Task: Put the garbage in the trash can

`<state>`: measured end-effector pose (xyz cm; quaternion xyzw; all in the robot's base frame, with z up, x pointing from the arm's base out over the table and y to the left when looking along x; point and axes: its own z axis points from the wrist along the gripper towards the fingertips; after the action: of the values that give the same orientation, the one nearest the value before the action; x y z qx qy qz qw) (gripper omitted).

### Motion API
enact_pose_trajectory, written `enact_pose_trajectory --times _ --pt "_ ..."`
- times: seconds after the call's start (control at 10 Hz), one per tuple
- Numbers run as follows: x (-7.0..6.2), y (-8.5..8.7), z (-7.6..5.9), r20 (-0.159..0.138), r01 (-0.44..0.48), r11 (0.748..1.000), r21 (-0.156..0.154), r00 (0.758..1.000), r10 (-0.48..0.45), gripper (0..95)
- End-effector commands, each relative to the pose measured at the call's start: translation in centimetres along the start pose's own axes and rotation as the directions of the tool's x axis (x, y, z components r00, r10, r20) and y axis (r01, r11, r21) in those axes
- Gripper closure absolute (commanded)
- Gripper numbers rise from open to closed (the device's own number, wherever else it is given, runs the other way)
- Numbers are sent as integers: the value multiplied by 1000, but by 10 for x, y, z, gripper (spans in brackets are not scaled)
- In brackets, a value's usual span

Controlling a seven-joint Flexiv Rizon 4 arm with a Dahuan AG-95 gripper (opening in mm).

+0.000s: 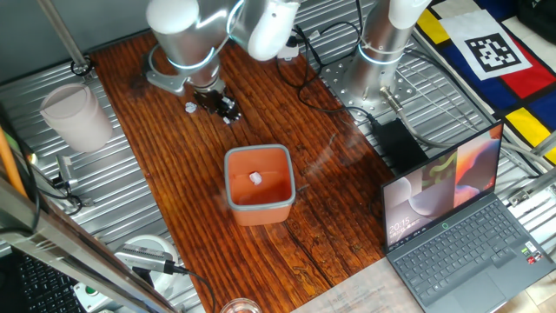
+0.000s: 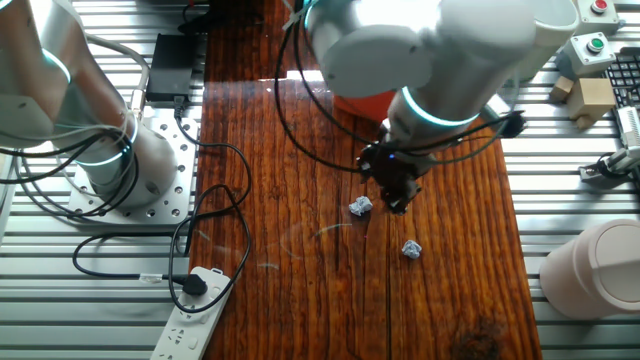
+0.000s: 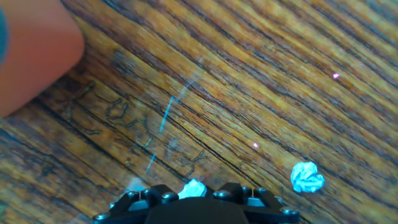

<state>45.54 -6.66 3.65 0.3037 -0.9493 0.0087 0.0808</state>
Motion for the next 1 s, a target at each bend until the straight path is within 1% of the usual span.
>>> enact_pose_trajectory --times 0.1,0.2,0.3,0.4,0.6,0.8,1.0 --pt "2 1 6 1 3 1000 2 1000 -3 380" --pt "4 2 10 0 5 1000 3 1000 -5 380" --pt "6 2 12 -3 9 1000 5 1000 -9 380" --pt "8 2 13 -3 11 1000 6 1000 -11 570" --pt "11 3 16 -3 18 1000 9 1000 -18 570" --pt "12 2 20 8 17 1000 15 1000 -17 950" --pt "12 2 23 17 15 1000 20 1000 -15 950"
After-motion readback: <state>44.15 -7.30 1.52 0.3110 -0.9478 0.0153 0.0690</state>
